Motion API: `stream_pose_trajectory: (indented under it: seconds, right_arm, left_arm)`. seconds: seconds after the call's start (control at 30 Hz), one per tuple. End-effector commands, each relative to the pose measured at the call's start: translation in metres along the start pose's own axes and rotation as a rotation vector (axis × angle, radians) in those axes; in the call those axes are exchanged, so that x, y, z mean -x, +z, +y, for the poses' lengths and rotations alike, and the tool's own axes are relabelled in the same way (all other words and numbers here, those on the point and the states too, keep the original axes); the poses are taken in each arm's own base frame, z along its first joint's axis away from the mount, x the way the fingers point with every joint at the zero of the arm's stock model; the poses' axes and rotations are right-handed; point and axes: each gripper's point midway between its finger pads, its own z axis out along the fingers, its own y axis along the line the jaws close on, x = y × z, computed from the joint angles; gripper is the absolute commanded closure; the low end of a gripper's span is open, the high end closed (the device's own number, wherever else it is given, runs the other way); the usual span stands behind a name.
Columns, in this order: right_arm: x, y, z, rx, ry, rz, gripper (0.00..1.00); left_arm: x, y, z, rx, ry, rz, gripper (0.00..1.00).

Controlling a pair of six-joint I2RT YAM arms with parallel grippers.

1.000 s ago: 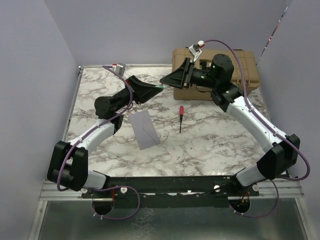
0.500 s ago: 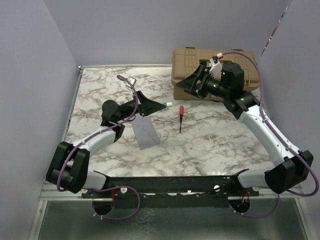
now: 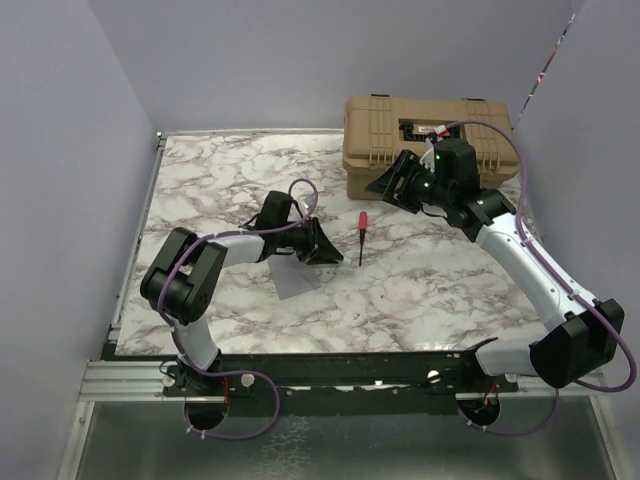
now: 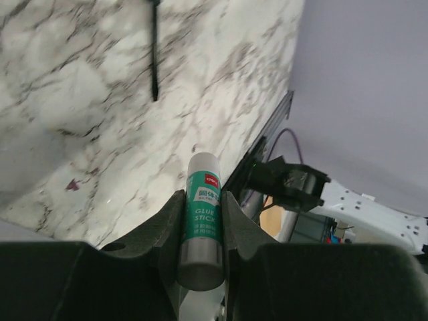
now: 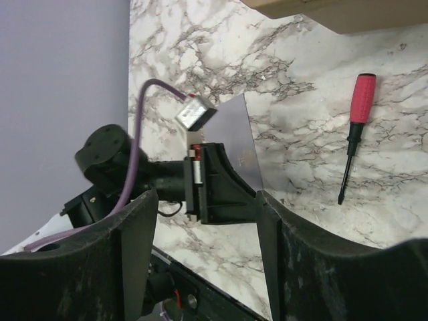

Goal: Place the letter into the envelope and seal it

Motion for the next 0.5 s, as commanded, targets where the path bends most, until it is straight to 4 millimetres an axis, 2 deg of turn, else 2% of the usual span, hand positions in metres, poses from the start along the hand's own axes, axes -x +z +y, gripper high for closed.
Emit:
stream_pose_trajectory:
  seconds: [0.0,0.23,0.47]
  right_arm:
    - [-0.004,-0.001,-0.008,-0.035,-0.004,0.006,0.39]
    - [-0.006,-0.001,-0.01,-0.032,0.02,-0.005,0.39]
    - [-0.006,-0.004,-0.011,-0.04,0.026,-0.01,0.4]
  left_arm:
    - [-0.024,0.012,0.04,0.153,-0.069,0.126,1.0]
    - [-0.03,0.037,0.06,0.209,-0.122,0.205,0.87]
    - [-0.023,0.044,0.07,0.268,-0.116,0.2,0.64]
